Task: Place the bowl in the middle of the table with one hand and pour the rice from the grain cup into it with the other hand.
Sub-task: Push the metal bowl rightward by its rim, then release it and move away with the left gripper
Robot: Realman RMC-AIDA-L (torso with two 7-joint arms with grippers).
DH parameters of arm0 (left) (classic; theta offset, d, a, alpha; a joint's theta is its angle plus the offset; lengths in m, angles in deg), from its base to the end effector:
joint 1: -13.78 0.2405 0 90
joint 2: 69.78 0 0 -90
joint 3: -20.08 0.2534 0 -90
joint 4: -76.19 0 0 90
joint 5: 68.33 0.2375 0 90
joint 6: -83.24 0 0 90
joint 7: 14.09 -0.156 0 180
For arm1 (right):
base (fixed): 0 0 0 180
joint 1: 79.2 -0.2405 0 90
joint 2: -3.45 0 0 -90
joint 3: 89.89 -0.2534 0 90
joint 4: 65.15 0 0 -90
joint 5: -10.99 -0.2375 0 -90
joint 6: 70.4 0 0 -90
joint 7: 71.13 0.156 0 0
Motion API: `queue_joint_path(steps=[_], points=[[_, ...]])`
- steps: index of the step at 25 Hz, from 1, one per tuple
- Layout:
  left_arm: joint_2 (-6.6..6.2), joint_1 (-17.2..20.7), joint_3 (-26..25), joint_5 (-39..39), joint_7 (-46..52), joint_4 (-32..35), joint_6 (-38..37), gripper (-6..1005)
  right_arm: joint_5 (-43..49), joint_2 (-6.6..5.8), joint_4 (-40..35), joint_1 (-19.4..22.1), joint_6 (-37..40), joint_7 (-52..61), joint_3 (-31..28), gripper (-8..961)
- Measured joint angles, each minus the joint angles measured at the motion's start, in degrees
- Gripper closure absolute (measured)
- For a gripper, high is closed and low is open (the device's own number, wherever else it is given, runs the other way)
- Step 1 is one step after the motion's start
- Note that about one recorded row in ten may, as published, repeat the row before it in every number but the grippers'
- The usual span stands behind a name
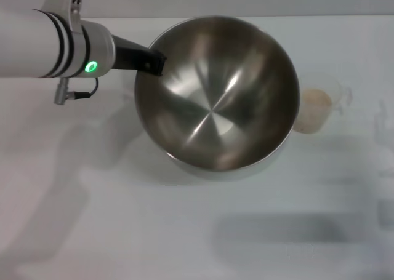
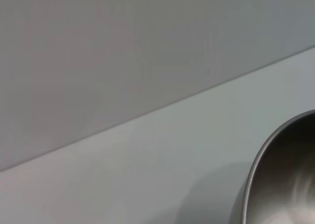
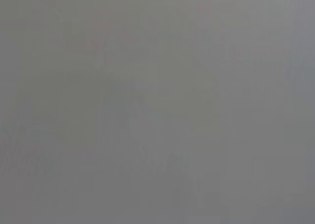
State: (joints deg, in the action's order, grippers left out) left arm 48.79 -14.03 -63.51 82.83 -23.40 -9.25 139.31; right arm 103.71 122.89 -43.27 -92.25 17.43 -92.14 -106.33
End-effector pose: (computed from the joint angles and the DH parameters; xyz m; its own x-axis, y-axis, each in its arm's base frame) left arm -0.1210 0.4093 -0.0324 0.7775 0.5726 0.2599 0.5978 -0.5448 -0.5881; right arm 0.3406 0.2606 -0.0368 0.8424 0.1813 -0.5074 -0.5301 0.1102 -0.8408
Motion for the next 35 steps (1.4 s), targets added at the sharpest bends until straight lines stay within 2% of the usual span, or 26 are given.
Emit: queue_joint_path(steps=[4, 14, 31, 35], points=[[-0.01, 0.6, 1.7, -0.2, 0.0, 2.6, -5.6, 979, 0.0, 0.0, 0.0, 0.3, 0.3, 0.0, 0.0, 531], [-0.1, -0.7, 1.9, -2.2, 0.0, 9.2, -10.4, 977, 0.0, 0.0, -0.1, -0.1, 0.5, 0.0, 0.0, 531], [-0.01, -0.6, 2.6, -2.5, -1.2, 10.8, -14.8, 973, 0.0, 0.0, -0.6, -0.1, 0.5, 0.0, 0.0, 532], [-0.01, -0.2, 3.2, -2.5, -1.2, 10.8, -16.2, 877, 0.0, 0.0, -0.7, -0.2, 0.5, 0.0, 0.0, 532]])
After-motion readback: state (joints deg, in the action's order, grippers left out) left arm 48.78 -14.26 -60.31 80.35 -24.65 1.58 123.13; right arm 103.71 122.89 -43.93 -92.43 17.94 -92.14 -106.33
